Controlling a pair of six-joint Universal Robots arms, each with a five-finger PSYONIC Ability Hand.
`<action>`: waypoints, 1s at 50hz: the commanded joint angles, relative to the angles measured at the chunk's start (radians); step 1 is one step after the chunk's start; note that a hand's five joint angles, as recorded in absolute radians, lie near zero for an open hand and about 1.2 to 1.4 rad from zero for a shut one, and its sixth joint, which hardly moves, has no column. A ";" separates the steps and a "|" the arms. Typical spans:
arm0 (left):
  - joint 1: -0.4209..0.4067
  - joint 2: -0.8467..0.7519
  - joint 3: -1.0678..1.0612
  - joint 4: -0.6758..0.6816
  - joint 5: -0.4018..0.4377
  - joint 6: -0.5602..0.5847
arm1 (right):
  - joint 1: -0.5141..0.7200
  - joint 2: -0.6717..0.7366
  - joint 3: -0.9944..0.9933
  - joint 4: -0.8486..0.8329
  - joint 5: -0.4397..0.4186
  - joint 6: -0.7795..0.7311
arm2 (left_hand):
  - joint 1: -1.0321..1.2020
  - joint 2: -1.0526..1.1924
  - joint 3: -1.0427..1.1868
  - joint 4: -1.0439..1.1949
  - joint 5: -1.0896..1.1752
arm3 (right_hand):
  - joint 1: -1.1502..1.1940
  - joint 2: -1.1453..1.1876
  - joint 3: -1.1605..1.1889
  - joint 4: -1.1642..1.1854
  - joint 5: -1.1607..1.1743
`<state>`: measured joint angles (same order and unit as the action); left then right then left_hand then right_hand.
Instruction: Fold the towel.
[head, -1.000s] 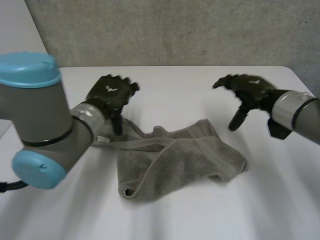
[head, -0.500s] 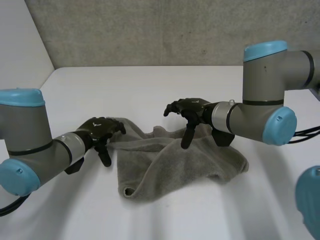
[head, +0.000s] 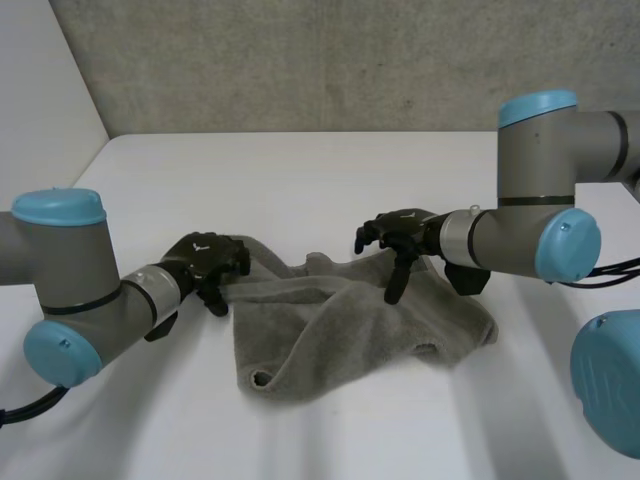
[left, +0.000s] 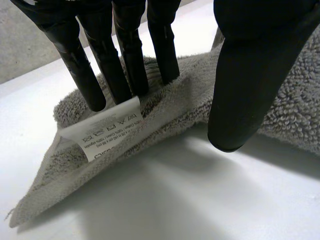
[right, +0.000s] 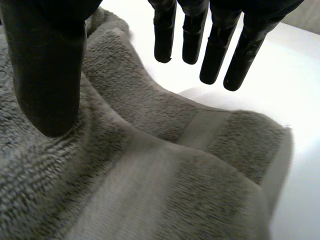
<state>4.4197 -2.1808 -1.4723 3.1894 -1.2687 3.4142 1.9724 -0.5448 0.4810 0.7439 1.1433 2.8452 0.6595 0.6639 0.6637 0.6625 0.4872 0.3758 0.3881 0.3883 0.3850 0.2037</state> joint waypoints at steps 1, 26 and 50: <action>0.000 -0.024 0.015 0.001 0.000 0.005 | -0.058 -0.050 0.011 0.005 -0.023 -0.006 | 0.097 0.093 0.093 0.094 0.095 | -0.012 -0.024 -0.024 -0.021 -0.014; 0.000 0.095 0.055 0.003 0.005 0.005 | -0.020 0.040 0.028 -0.005 -0.045 -0.032 | 0.737 0.732 0.733 0.734 0.735 | 0.537 0.525 0.525 0.528 0.535; -0.023 0.024 1.029 0.147 -0.207 -0.156 | -0.024 -0.194 -0.482 -0.456 0.089 0.128 | 0.737 0.732 0.733 0.734 0.735 | 1.021 1.008 1.008 1.011 1.018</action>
<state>4.3984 -2.1678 -0.5588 3.2516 -1.3661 3.3714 1.9570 -0.6475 -0.1248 0.3710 1.1990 2.9591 1.1857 1.2164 1.2145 1.2174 1.0244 1.3235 1.3136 1.3204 1.3348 1.1576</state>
